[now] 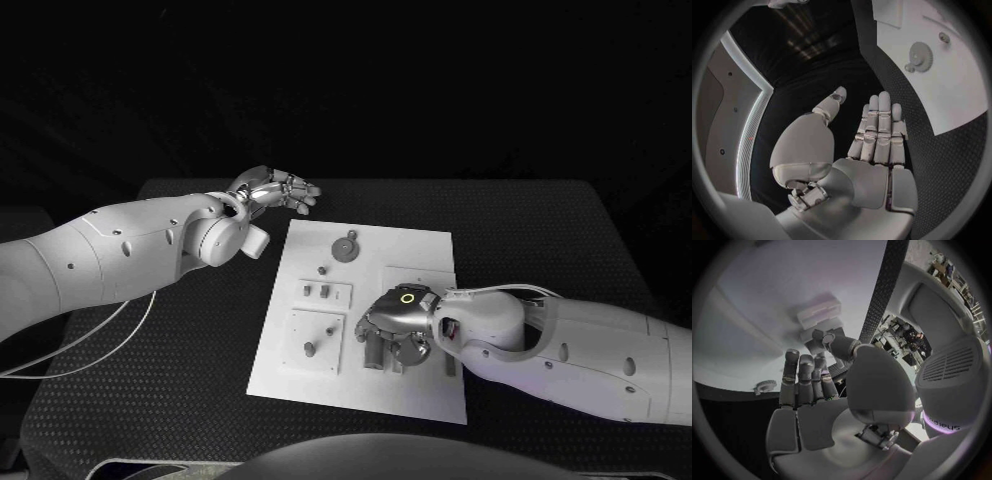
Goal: Assemble the parts on the task board
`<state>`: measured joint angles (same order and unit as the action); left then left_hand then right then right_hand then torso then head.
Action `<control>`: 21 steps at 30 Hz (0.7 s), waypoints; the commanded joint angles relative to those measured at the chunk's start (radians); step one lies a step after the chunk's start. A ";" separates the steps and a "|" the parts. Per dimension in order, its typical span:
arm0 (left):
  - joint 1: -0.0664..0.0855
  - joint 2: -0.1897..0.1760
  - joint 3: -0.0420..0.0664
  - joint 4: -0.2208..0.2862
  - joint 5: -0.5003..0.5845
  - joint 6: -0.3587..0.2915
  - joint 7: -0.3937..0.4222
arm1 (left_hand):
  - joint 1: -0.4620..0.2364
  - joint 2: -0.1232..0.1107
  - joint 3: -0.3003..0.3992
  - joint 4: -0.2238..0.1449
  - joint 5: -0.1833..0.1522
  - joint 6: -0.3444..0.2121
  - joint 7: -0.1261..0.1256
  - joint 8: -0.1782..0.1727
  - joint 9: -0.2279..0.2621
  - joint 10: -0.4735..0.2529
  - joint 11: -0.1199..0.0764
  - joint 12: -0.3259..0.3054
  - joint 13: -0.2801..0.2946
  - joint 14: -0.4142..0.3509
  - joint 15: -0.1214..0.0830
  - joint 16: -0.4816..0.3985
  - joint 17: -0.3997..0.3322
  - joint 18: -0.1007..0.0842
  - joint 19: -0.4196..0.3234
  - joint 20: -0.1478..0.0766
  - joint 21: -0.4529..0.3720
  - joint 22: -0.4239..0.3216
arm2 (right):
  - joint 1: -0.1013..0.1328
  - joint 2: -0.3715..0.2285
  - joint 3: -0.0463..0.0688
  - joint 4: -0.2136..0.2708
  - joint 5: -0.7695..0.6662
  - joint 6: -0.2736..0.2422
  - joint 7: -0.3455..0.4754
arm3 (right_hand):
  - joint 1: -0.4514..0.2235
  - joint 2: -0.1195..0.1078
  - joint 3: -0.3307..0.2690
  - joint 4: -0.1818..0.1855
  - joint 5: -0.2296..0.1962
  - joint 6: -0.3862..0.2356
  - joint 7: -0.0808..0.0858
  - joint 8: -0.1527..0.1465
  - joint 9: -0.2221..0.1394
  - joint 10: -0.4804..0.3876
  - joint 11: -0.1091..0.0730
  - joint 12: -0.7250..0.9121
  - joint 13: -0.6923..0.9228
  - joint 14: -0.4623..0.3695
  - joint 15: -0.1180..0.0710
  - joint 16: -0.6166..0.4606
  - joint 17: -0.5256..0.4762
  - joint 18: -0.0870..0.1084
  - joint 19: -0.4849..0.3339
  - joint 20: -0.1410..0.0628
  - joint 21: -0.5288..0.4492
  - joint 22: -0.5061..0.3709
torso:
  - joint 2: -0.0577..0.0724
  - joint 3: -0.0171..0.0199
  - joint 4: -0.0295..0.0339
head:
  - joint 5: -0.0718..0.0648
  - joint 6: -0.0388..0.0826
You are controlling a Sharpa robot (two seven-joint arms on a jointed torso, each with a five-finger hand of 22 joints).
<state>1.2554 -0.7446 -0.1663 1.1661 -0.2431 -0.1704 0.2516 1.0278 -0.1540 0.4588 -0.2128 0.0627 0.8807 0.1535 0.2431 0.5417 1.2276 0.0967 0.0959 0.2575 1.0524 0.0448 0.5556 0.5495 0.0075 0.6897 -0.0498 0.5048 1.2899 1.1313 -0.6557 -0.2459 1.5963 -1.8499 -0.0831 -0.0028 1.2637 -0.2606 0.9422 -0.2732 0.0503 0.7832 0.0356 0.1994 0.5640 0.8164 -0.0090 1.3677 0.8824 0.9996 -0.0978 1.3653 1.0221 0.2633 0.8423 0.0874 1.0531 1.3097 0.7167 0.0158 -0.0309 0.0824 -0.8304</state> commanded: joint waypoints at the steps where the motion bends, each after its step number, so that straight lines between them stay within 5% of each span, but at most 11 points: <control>1: 0.000 0.001 0.001 0.001 0.004 0.014 0.006 | 0.002 0.009 0.000 0.006 -0.001 -0.003 0.000 0.005 -0.001 -0.005 0.003 0.006 -0.001 0.003 0.005 -0.005 0.001 -0.008 0.005 0.003 -0.005 0.002 | -0.001 -0.005 0.000 0.001 0.001 -0.037 0.006 | 0.001 -0.012 -0.001 0.006 -0.002 -0.006 0.004 -0.002 0.000 -0.008 0.003 0.008 -0.001 -0.009 -0.001 0.004 -0.001 -0.002 -0.009 -0.001 0.002 0.011 | 0.000 0.0002 -0.0003 | 0.000 0.001; 7: 0.000 0.002 0.001 0.000 0.004 0.013 0.007 | 0.003 0.009 0.000 0.006 -0.001 -0.003 0.000 0.005 -0.001 -0.005 0.003 0.006 -0.001 0.003 0.005 -0.005 0.002 -0.008 0.005 0.003 -0.005 0.002 | 0.000 -0.037 0.000 0.021 0.107 -0.157 0.047 | -0.014 -0.016 -0.014 0.017 -0.002 -0.004 0.024 0.007 0.003 0.007 0.000 0.023 -0.003 0.004 -0.003 0.018 -0.002 -0.002 0.007 -0.003 0.014 0.012 | 0.000 0.0003 0.0003 | -0.001 0.003; 11: 0.000 0.002 0.001 -0.001 0.004 0.014 0.006 | 0.003 0.010 0.000 0.006 -0.001 -0.003 -0.001 0.005 -0.001 -0.005 0.003 0.006 -0.001 0.003 0.005 -0.005 0.002 -0.008 0.005 0.004 -0.005 0.002 | 0.010 -0.055 0.000 0.034 0.139 -0.223 0.058 | -0.072 -0.027 -0.074 0.014 -0.002 -0.008 0.034 0.012 0.004 0.015 -0.004 0.029 -0.007 0.013 -0.007 0.026 -0.005 -0.002 0.015 -0.007 0.023 0.012 | -0.001 0.0001 -0.0007 | -0.001 0.005; 21: 0.000 0.001 0.001 -0.001 0.004 0.014 0.006 | 0.004 0.009 0.000 0.005 -0.001 -0.003 -0.001 0.006 -0.002 -0.005 0.003 0.006 -0.001 0.003 0.005 -0.006 0.003 -0.008 0.005 0.004 -0.006 0.003 | 0.014 -0.092 0.000 0.038 0.312 -0.280 0.064 | -0.186 -0.024 -0.215 -0.012 -0.002 0.018 0.065 0.039 0.011 0.035 0.005 0.036 -0.024 0.022 -0.006 0.026 -0.021 -0.002 0.021 -0.016 0.023 0.003 | 0.000 0.0002 0.0013 | -0.001 0.007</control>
<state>1.2553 -0.7442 -0.1663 1.1643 -0.2431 -0.1697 0.2512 1.0278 -0.1540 0.4588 -0.2129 0.0628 0.8807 0.1535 0.2431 0.5418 1.2276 0.0966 0.0959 0.2576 1.0524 0.0448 0.5542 0.5507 0.0075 0.6898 -0.0498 0.5031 1.2916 1.1458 -0.7457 -0.2458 1.6304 -1.6509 -0.3173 0.0400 1.0850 -0.2854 0.7358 -0.2854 0.0503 0.7978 0.0968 0.2350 0.5735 0.8460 -0.0049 1.3978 0.8601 1.0147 -0.1052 1.3856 1.0014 0.2633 0.8589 0.0710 1.0722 1.3097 0.7166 0.0158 -0.0308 0.0802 -0.8220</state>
